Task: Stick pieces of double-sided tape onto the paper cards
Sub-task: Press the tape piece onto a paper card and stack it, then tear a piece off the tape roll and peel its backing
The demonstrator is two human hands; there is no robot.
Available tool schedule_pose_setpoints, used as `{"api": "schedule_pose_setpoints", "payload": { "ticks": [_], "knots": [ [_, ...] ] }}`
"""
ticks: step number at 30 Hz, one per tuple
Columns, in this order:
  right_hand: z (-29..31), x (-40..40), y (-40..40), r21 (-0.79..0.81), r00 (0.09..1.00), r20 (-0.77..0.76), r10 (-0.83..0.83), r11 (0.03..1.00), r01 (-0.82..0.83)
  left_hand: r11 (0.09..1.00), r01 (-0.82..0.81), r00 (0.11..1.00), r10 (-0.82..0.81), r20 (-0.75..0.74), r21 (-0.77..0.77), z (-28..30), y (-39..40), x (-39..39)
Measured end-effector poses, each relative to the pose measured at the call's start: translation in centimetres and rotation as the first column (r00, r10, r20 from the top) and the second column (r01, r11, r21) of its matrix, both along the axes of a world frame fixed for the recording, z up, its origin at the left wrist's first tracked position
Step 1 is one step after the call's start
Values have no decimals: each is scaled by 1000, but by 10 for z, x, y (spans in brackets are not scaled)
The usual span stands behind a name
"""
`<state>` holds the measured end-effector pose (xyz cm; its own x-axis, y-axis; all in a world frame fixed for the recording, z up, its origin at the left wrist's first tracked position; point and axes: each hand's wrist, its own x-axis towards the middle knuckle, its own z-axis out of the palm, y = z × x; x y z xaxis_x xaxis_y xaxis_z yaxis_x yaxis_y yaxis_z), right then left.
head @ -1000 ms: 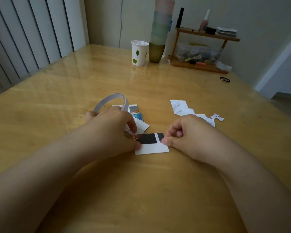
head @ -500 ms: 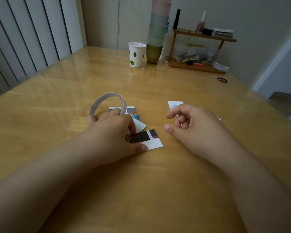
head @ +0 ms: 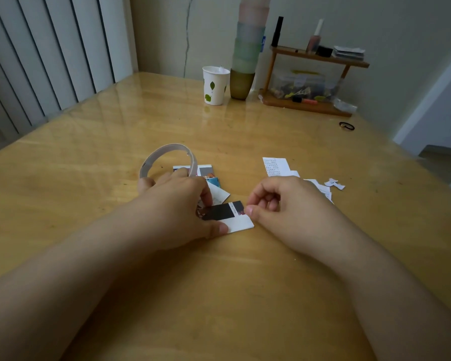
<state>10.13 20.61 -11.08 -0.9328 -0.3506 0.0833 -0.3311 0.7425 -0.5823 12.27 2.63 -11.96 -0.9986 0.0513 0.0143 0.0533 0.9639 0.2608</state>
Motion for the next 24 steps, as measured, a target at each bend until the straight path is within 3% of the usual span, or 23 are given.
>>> {"api": "schedule_pose_setpoints", "payload": {
  "ticks": [10, 12, 14, 16, 19, 22, 24],
  "knots": [
    [5, -1, 4, -78, 999, -35, -30, 997, 28, 994, -112, 991, 112, -70, -4, 1, -13, -5],
    [5, -1, 4, -93, 998, -54, -34, 995, 29, 995, -87, 984, 95, -151, 59, 2, -15, -5],
    [5, 0, 4, -128, 996, -83, -40, 991, 29, 972, 27, 966, 34, -254, 233, 5, -11, -2],
    [6, 1, 3, -187, 987, -154, -50, 982, 21, 869, 154, 950, 0, -311, 471, 13, -4, 5],
    [11, 6, -1, -280, 948, -316, -38, 958, -56, 607, 217, 956, 24, -291, 764, 20, 1, 15],
    [13, 11, -7, -292, 893, -450, 14, 943, -162, 390, 205, 970, 44, -241, 898, 18, 1, 12],
    [12, 14, -11, -283, 870, -491, 39, 938, -202, 307, 187, 976, 45, -211, 933, 13, 2, 7]
  ]
}}
